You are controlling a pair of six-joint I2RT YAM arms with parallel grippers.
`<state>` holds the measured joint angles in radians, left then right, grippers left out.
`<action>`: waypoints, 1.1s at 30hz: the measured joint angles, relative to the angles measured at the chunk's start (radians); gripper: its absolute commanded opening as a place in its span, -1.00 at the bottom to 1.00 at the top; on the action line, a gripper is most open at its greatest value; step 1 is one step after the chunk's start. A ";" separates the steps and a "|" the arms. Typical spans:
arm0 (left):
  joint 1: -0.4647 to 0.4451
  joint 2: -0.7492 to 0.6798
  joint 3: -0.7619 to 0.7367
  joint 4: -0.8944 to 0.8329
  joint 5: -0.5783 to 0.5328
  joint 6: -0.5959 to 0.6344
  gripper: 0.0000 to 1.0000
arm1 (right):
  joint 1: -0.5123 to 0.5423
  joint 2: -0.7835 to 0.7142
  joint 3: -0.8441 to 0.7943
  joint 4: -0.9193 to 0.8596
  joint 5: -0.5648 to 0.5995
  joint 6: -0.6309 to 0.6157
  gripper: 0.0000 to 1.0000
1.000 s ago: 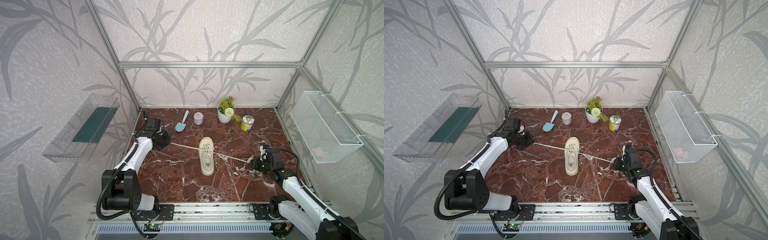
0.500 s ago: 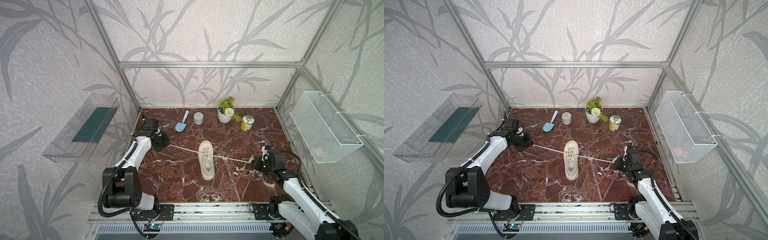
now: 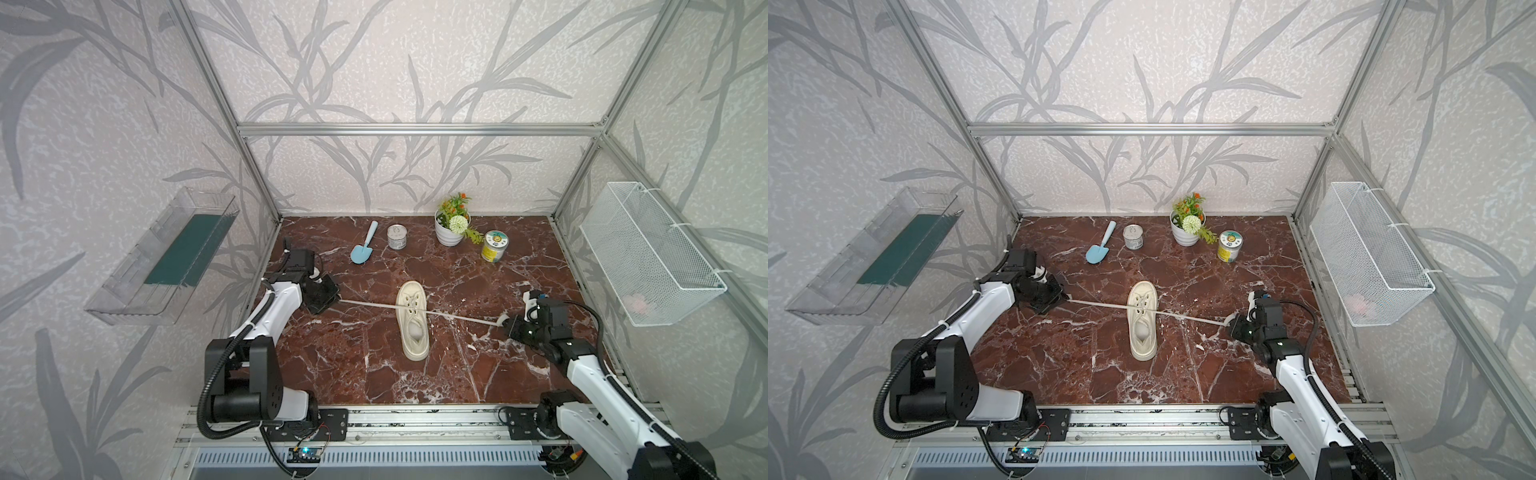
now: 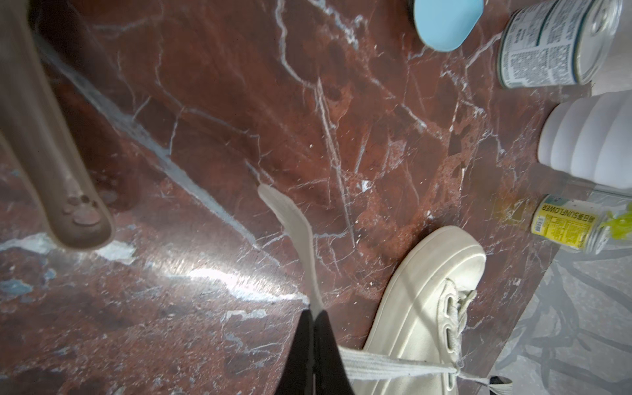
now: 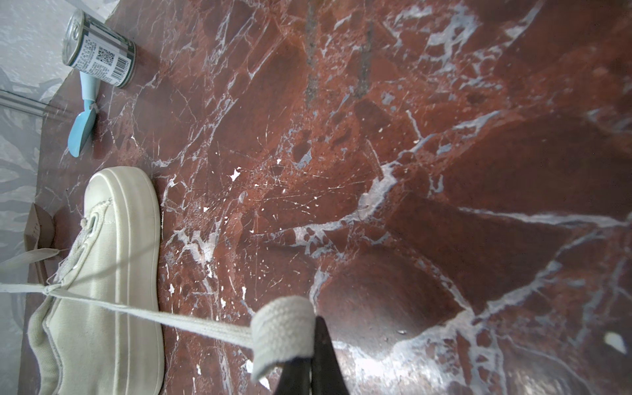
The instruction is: Tie the shoes
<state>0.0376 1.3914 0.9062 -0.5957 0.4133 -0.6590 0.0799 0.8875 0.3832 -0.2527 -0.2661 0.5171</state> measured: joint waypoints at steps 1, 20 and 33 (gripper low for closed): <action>-0.011 -0.023 -0.021 0.003 -0.002 -0.008 -1.00 | -0.001 0.012 0.015 -0.001 -0.016 -0.006 -1.00; -0.122 -0.217 -0.189 0.045 -0.028 -0.122 -0.14 | 0.329 0.314 0.380 0.051 -0.137 -0.039 -1.00; -0.122 -0.337 -0.244 0.027 -0.071 -0.129 -0.05 | 0.504 0.592 0.689 0.062 -0.159 -0.043 -1.00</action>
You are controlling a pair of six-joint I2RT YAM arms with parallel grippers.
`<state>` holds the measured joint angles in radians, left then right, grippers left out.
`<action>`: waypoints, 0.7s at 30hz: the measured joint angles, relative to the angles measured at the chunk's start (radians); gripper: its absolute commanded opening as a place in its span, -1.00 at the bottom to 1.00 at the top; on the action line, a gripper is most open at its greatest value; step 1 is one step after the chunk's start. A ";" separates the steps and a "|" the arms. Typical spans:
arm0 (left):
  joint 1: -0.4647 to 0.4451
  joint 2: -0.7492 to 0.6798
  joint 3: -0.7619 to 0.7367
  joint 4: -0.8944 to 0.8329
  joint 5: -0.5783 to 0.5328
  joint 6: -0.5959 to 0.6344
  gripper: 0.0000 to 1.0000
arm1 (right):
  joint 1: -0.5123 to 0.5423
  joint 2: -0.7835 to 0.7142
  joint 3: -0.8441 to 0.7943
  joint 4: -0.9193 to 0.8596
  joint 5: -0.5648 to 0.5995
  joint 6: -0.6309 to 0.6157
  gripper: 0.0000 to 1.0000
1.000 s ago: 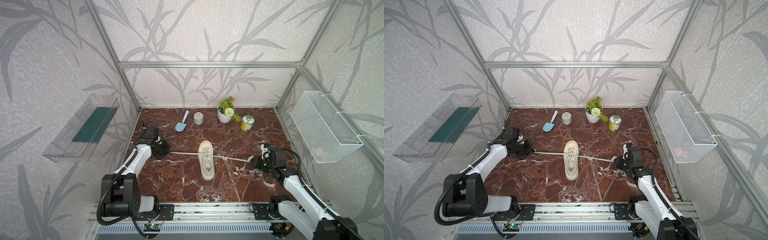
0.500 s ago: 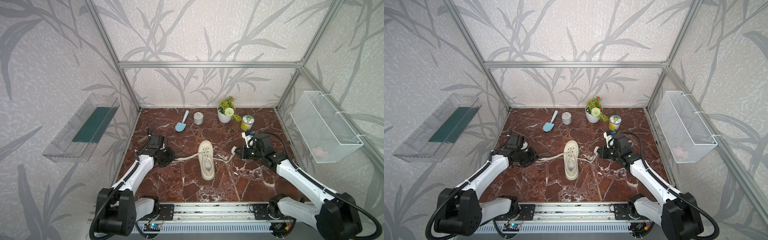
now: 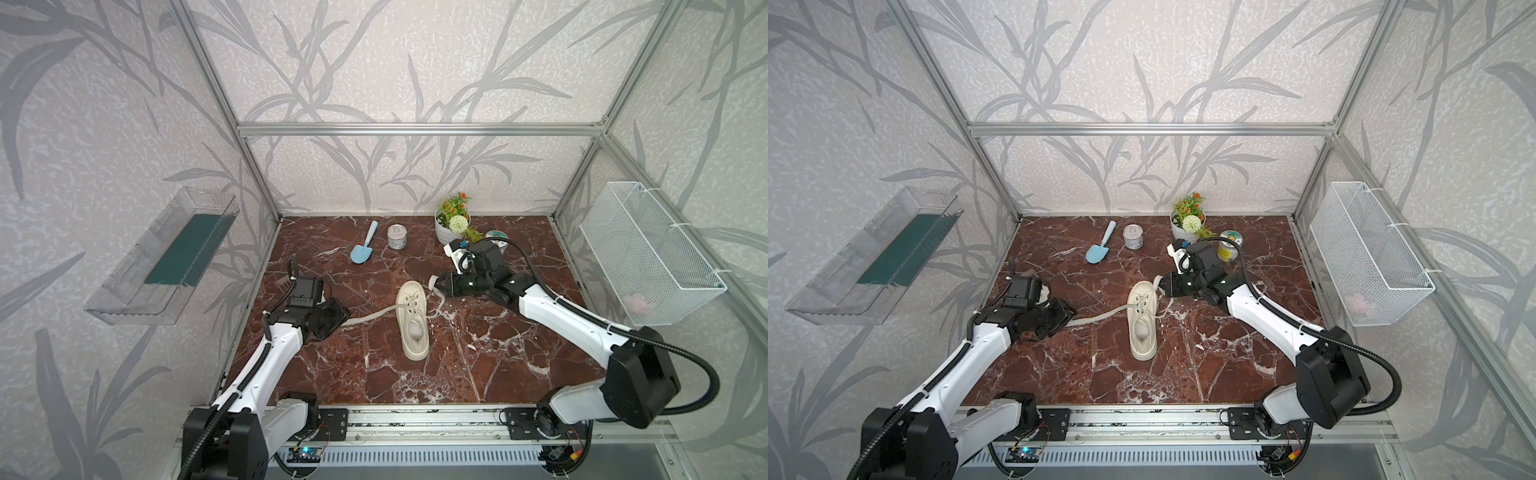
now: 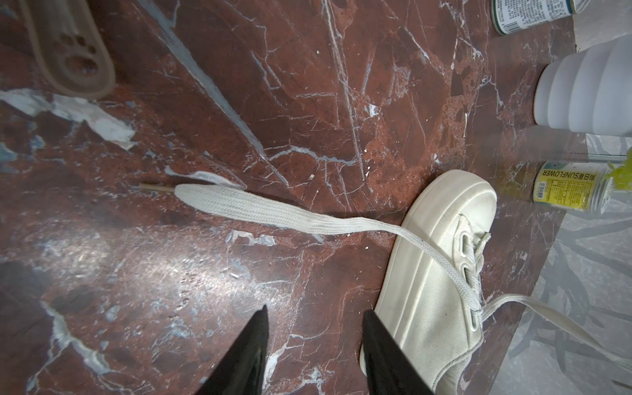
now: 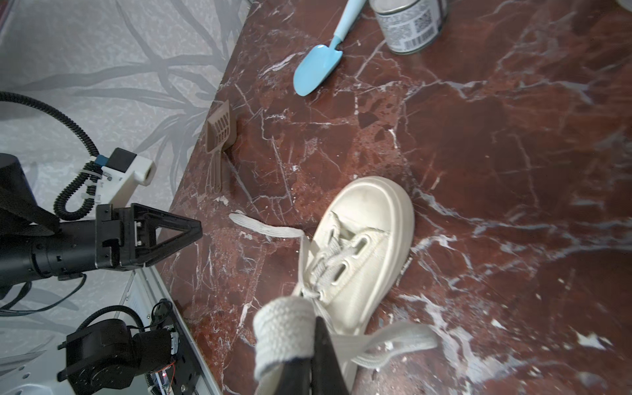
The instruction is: Tie the shoes
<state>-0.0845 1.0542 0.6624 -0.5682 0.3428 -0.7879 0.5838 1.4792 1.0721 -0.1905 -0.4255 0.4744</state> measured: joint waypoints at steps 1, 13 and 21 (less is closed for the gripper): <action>0.000 -0.005 -0.003 0.000 -0.002 0.000 -0.05 | 0.013 0.018 0.020 0.000 -0.001 0.002 -1.00; 0.000 -0.018 -0.017 0.023 -0.016 -0.002 -0.05 | 0.156 0.251 0.269 -0.038 -0.001 0.055 -1.00; 0.000 -0.004 -0.017 0.046 -0.011 -0.005 -0.05 | 0.177 0.423 0.365 -0.038 -0.006 0.099 -1.00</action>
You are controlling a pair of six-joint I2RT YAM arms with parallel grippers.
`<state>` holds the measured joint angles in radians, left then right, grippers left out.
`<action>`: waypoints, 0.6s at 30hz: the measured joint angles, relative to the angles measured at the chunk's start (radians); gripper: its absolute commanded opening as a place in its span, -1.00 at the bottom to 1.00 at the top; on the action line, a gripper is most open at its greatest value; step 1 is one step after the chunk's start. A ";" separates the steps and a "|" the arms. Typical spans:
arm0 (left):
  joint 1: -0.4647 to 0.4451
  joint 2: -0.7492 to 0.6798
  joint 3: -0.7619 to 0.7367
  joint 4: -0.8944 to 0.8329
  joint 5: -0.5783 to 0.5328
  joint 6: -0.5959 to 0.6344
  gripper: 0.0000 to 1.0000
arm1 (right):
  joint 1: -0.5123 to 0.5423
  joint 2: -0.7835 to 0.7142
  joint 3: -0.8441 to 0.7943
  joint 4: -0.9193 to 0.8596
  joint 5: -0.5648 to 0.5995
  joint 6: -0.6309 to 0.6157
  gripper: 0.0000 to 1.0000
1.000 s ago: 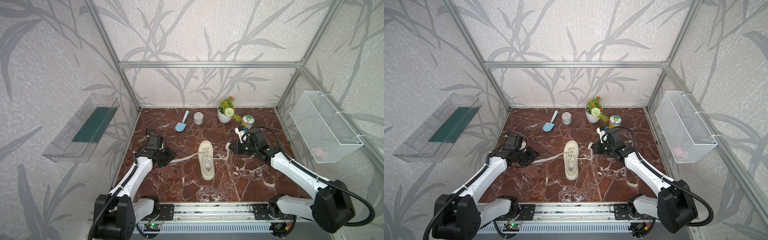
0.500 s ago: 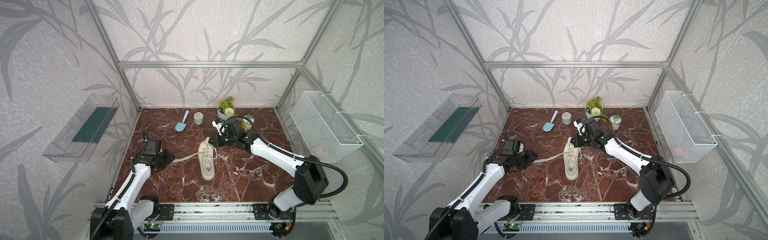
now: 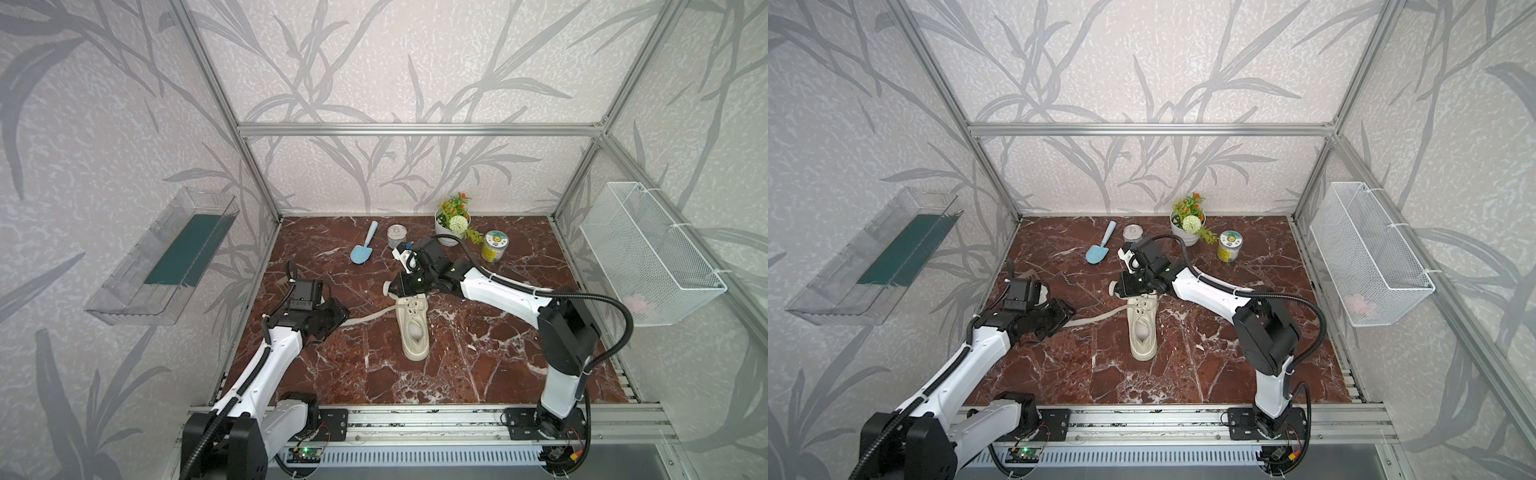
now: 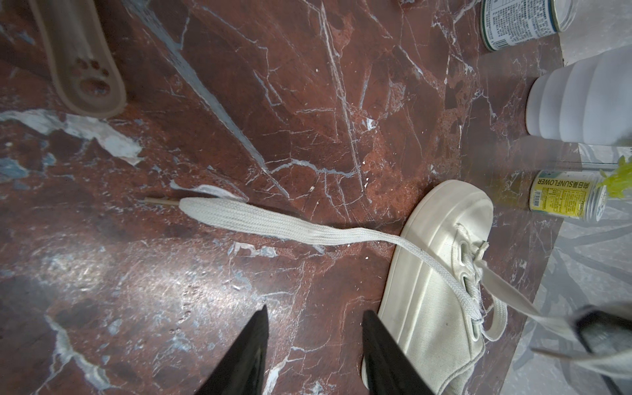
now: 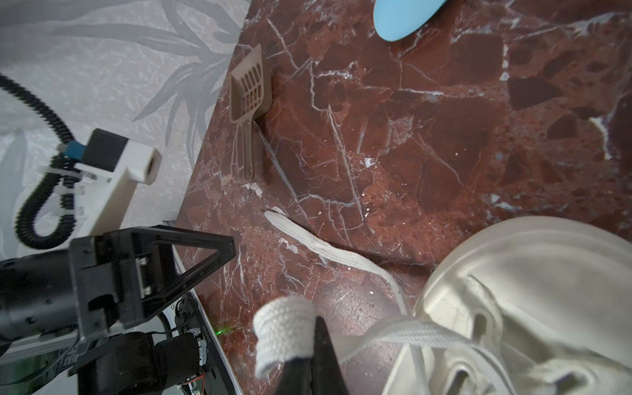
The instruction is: Tie the shoes
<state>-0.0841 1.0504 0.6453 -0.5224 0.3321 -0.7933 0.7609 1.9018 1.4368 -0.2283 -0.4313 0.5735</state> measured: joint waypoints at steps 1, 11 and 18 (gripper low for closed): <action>0.000 0.000 0.000 0.002 0.001 -0.002 -0.05 | 0.000 0.019 0.010 0.000 0.000 0.004 -1.00; 0.000 0.001 -0.013 0.023 0.007 -0.015 -0.05 | 0.010 0.127 0.095 -0.001 0.002 0.045 -1.00; 0.000 0.016 -0.013 0.030 0.013 -0.019 -0.06 | 0.012 0.223 0.226 -0.038 0.014 0.053 -0.29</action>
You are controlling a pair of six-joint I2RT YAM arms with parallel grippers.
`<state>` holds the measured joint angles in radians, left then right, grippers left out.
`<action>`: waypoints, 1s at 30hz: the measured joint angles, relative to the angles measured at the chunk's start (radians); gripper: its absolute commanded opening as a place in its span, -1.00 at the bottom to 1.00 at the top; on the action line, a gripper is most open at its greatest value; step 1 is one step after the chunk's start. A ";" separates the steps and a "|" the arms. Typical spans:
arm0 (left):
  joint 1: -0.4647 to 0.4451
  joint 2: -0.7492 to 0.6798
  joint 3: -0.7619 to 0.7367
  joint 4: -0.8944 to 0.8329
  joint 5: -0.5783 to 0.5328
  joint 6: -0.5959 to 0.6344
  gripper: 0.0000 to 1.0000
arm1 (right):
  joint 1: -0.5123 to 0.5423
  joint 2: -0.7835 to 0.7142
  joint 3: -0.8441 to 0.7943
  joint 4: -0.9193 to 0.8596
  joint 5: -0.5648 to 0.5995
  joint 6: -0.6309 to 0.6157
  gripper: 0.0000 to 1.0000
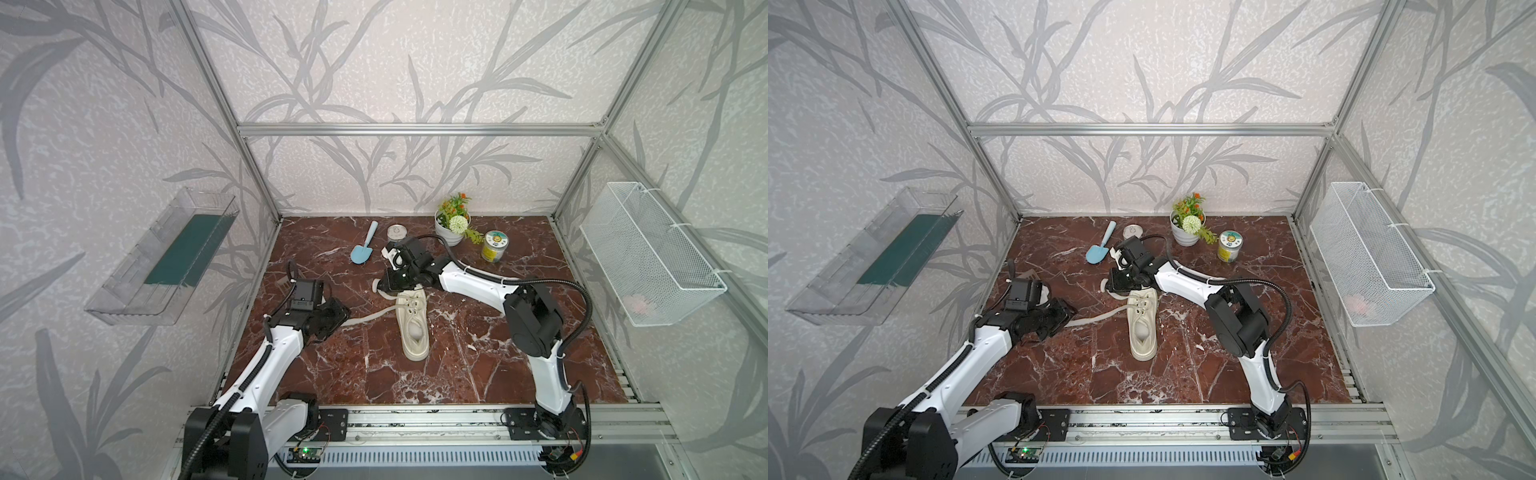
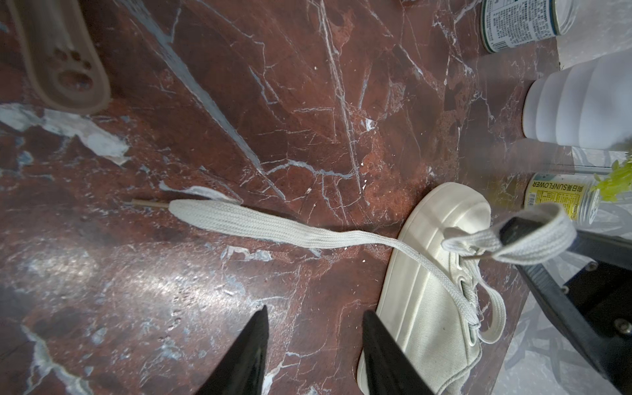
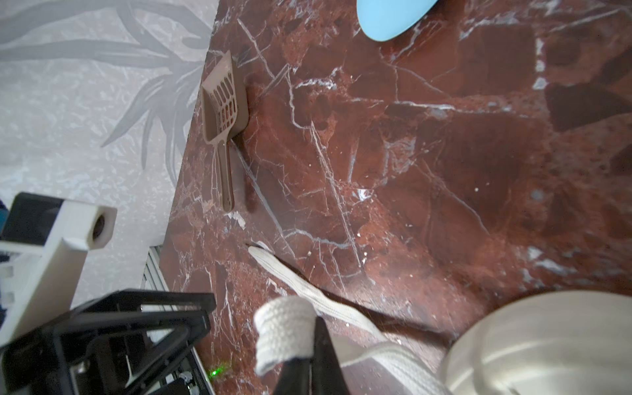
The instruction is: Tie the shoes
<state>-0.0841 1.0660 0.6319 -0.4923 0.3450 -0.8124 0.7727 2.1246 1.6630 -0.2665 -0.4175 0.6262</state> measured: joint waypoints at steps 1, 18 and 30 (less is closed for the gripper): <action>0.000 0.000 0.000 0.000 0.001 0.000 -0.06 | 0.000 0.023 0.033 -0.030 0.008 -0.002 -0.15; -0.006 0.043 0.003 0.015 0.019 0.036 -0.14 | -0.005 0.000 0.055 -0.224 0.101 -0.064 0.13; -0.187 0.048 0.116 0.009 -0.089 0.390 -0.14 | -0.113 -0.264 -0.150 -0.151 0.045 -0.073 0.12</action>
<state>-0.2710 1.1141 0.7475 -0.4835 0.2565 -0.4225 0.6598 1.8610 1.5131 -0.4179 -0.3721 0.5529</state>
